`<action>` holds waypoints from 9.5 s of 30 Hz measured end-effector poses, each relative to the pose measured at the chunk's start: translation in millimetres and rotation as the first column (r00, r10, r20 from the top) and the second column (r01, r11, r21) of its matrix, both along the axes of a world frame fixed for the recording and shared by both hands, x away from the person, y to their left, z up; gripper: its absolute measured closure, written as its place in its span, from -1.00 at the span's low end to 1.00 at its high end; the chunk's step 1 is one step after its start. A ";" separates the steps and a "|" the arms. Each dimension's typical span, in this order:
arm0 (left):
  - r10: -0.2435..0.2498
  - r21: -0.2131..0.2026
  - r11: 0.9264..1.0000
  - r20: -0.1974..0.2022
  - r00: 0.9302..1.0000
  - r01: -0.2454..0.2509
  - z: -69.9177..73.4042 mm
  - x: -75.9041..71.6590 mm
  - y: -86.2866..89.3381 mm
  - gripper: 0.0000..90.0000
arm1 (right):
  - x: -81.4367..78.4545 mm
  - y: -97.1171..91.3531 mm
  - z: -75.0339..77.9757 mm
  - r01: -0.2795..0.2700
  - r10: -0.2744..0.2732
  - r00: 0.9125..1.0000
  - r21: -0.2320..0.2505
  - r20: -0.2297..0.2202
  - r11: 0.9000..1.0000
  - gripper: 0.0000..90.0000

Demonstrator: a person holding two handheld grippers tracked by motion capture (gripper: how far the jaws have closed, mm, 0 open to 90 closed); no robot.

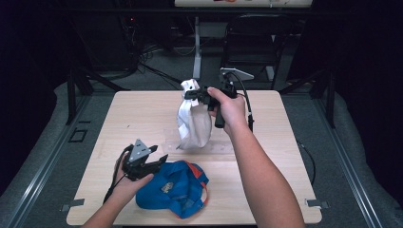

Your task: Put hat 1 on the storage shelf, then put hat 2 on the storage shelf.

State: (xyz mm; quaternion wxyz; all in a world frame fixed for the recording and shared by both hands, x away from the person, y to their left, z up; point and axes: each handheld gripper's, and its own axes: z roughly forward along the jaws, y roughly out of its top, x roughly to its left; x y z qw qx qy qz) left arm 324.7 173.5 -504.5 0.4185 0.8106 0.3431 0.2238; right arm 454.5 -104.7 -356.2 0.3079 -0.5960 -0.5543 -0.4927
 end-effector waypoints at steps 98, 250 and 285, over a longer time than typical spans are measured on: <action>0.198 -0.141 0.966 -0.134 0.971 -0.217 -28.3 -12.1 73.2 0.20 | -116.1 -72.8 -86.9 0.076 0.045 0.943 -0.344 0.331 0.936 0.21; 0.288 -0.117 0.945 -0.147 0.946 -0.306 -41.9 -28.9 107.7 0.17 | -129.2 -111.4 -97.8 -0.070 0.073 0.991 -0.026 0.114 0.997 0.74; 0.292 -0.116 0.944 -0.148 0.945 -0.310 -39.8 -29.5 111.3 0.17 | -126.4 -137.7 -12.4 0.028 -0.033 0.993 0.043 0.114 0.999 0.74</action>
